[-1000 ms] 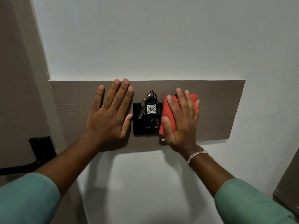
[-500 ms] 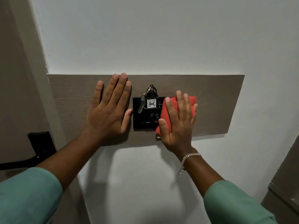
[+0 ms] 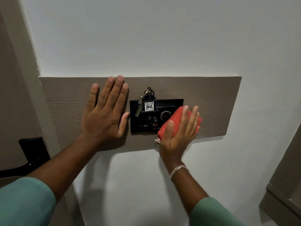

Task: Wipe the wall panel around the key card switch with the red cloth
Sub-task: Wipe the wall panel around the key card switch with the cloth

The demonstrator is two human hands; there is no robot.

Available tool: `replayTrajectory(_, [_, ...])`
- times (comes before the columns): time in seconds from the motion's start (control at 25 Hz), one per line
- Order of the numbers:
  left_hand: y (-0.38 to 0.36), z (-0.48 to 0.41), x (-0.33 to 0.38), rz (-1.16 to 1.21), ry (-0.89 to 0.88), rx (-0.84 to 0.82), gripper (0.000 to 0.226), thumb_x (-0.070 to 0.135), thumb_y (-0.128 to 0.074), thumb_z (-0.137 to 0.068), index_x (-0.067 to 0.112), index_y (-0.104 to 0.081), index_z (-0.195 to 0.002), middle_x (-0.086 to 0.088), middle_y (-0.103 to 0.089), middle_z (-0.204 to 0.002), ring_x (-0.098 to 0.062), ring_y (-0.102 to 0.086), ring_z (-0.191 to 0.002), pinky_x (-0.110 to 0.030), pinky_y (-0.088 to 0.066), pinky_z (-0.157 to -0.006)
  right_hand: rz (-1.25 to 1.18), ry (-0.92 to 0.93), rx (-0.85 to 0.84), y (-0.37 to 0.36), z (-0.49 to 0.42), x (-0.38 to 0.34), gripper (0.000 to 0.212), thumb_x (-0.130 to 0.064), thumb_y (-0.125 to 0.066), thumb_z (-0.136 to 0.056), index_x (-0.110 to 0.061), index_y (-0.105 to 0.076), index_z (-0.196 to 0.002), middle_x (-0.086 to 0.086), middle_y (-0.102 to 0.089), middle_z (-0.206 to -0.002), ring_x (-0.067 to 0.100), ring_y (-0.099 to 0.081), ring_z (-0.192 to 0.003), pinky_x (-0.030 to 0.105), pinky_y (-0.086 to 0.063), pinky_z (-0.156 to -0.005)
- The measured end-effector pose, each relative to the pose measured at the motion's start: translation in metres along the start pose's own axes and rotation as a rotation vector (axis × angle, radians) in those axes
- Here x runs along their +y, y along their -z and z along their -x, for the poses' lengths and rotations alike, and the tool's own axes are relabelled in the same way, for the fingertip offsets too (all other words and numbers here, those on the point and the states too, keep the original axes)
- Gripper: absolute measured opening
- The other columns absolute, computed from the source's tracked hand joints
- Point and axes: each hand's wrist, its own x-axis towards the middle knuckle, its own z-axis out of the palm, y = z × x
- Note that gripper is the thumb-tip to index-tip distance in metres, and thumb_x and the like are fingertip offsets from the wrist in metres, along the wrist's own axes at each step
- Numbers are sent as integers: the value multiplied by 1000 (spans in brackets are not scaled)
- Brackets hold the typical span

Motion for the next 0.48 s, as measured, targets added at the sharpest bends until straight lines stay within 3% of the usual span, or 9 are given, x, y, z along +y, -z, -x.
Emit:
replayTrajectory(0.08, [1, 0, -1, 19, 6, -12, 75, 40, -34, -94, 5, -13, -157, -13, -7, -166, -28, -6, -154, -52, -6, -124, -116, -310, 164, -20, -2, -35, 58, -43, -33, -100, -17, -34, -152, 11, -24, -164, 25, -19, -153, 53, -14, -125])
replayTrajectory(0.12, [1, -1, -2, 25, 6, -17, 75, 40, -34, -94, 5, -12, -157, -13, -6, -166, -28, -5, -154, -52, -5, -124, -148, -355, 201, -24, 0, -47, 59, -43, -33, -100, -15, -33, -152, 12, -24, -164, 26, -20, -153, 51, -14, -125])
replayTrajectory(0.28, [4, -1, -1, 12, 8, -23, 75, 40, -34, -94, 5, -13, -157, -14, -9, -165, -28, -5, -154, -52, -6, -124, -42, -94, 41, -12, 24, -23, 61, -41, -31, -98, -16, -25, -154, 9, -16, -166, 25, -11, -155, 52, -11, -125])
replayTrajectory(0.48, [1, 0, -3, 21, 11, -25, 75, 40, -35, -94, 5, -14, -157, -14, -9, -165, -28, -4, -154, -52, -7, -123, -111, -262, 141, -25, 3, -30, 59, -49, -27, -101, -22, -29, -153, 7, -21, -166, 21, -15, -154, 46, -13, -125])
